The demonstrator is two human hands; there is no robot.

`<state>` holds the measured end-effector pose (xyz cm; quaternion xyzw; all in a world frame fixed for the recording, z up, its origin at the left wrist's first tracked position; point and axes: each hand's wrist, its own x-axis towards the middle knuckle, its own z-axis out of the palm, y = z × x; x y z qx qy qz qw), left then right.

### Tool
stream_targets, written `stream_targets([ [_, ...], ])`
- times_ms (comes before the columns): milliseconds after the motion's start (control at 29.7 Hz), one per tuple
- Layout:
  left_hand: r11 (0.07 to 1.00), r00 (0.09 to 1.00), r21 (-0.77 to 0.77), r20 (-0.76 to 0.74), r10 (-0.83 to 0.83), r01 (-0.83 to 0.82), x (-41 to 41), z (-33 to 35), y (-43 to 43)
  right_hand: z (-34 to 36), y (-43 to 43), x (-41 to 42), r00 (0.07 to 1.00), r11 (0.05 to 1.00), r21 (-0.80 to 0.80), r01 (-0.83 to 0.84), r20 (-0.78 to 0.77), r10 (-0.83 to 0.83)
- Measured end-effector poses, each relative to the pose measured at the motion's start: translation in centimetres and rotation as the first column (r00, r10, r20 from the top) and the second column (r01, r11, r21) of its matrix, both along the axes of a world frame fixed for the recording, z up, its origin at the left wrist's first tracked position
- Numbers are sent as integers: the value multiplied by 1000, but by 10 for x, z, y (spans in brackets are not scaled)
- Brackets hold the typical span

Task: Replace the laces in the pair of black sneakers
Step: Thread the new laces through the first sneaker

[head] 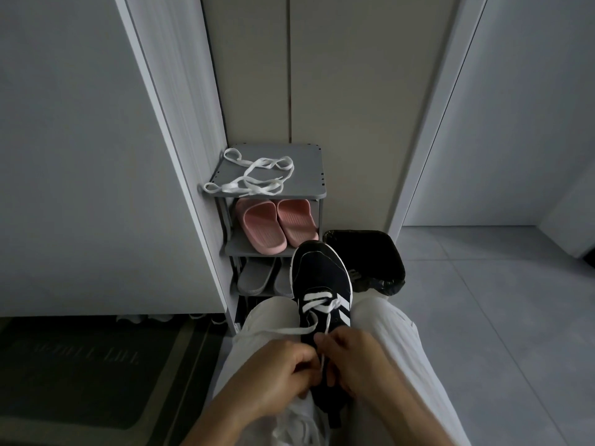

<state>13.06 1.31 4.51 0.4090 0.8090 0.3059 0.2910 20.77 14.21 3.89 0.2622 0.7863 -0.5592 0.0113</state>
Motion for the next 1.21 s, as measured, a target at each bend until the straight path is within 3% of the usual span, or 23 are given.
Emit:
stream_targets([
  [134,998,997,-20,36,65,-65,-4,-1,0,-5,0,0,1000,1000,2,-17,-19,17],
  [336,936,948,157,-4,320,-315,-10,-2,12,-5,2,9,979,982,34,-184,98,180],
  [571,908,918,162,-28,395,-386,2,-9,41,-11,3,11,927,928,92,-361,140,347],
  [740,894,907,151,39,420,-421,1,-14,41,-3,6,14,914,926,1,-378,159,373],
  [908,859,874,193,228,430,-473,3,-11,41,1,7,15,912,924,-107,-367,154,380],
  [1109,870,899,234,185,398,-434,5,-16,33,-4,6,13,919,931,-131,-342,159,360],
  [1210,825,863,254,170,476,-505,-7,-19,20,-3,8,16,935,921,-205,-331,59,349],
])
